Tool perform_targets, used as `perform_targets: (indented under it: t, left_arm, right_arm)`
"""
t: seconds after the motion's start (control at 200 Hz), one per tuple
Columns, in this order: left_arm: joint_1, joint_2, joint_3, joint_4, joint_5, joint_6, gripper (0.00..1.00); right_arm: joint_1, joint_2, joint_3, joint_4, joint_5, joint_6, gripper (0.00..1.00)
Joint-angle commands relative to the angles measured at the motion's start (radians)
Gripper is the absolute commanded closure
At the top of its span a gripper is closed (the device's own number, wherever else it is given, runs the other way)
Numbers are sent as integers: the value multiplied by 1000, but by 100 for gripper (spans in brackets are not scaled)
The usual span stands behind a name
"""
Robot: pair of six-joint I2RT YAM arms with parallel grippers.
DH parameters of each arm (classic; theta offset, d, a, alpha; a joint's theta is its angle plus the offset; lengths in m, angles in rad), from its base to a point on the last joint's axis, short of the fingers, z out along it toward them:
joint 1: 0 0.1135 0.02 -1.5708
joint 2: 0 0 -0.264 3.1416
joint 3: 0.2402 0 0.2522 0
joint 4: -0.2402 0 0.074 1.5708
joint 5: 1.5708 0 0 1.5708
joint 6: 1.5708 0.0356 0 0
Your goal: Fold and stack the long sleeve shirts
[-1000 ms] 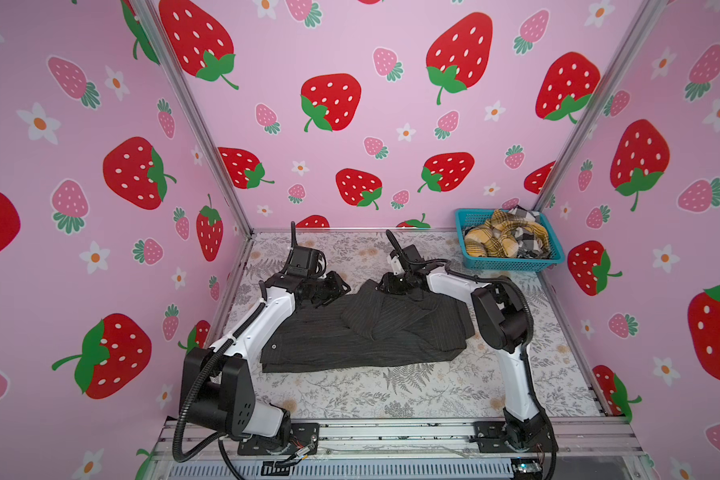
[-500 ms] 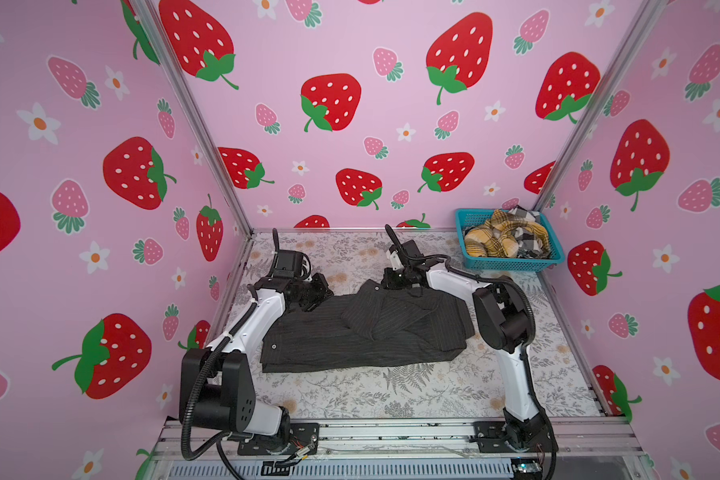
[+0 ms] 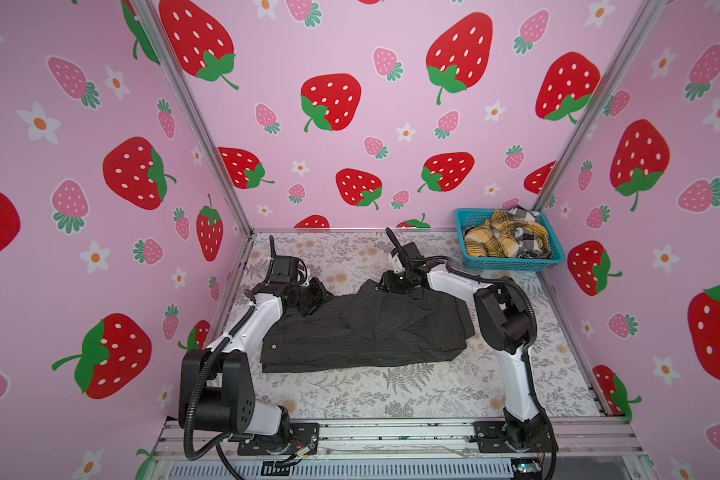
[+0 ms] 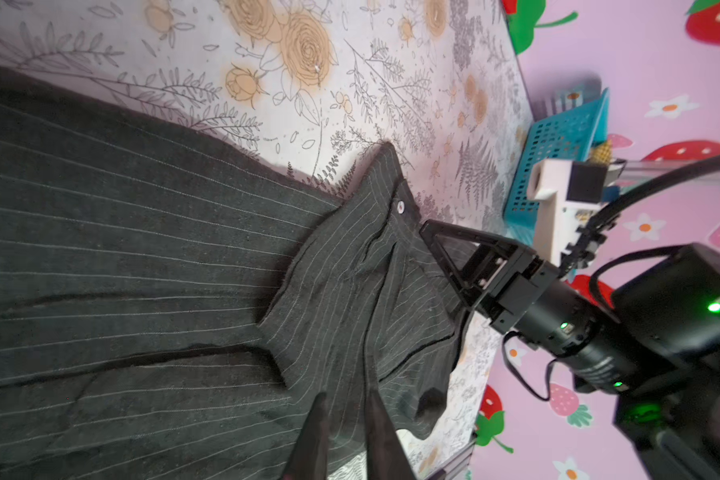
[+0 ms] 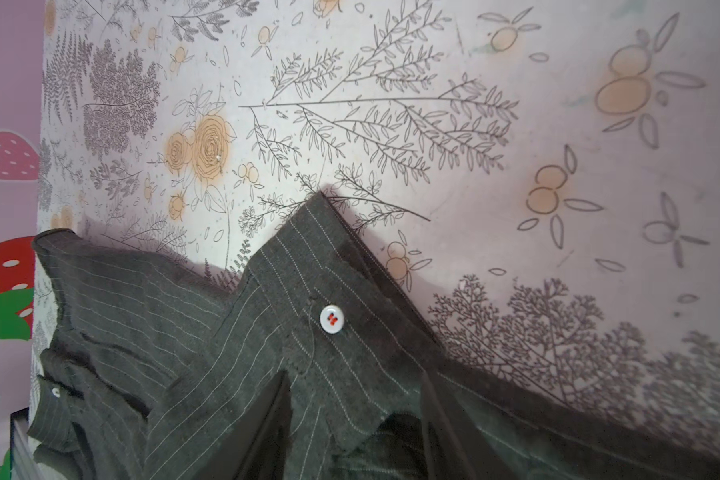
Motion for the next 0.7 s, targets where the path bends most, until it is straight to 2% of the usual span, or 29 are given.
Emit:
perform_targets:
  t: [0.0, 0.08, 0.125, 0.31, 0.415, 0.58, 0.695]
  left_arm:
    - [7, -18, -5, 1, -8, -7, 67]
    - [13, -26, 4, -12, -13, -4, 63]
    - [19, -31, 10, -23, -19, -2, 63]
    - [28, -27, 34, -84, -87, 6, 71]
    - [34, -1, 51, -105, -41, 31, 76]
    - [40, -12, 57, -124, -44, 49, 72]
    - [52, -22, 87, -167, -59, 56, 70]
  right_arm:
    - [7, 43, 12, -19, -23, 21, 48]
    - [8, 48, 16, -24, -21, 25, 48]
    - [8, 52, 15, -27, -20, 26, 51]
    - [13, 39, 1, -3, -24, 40, 51]
    - [22, 54, 30, -8, -17, 31, 62]
    - [30, 19, 56, 2, 37, -7, 88]
    - [52, -42, 66, 14, 91, -53, 95]
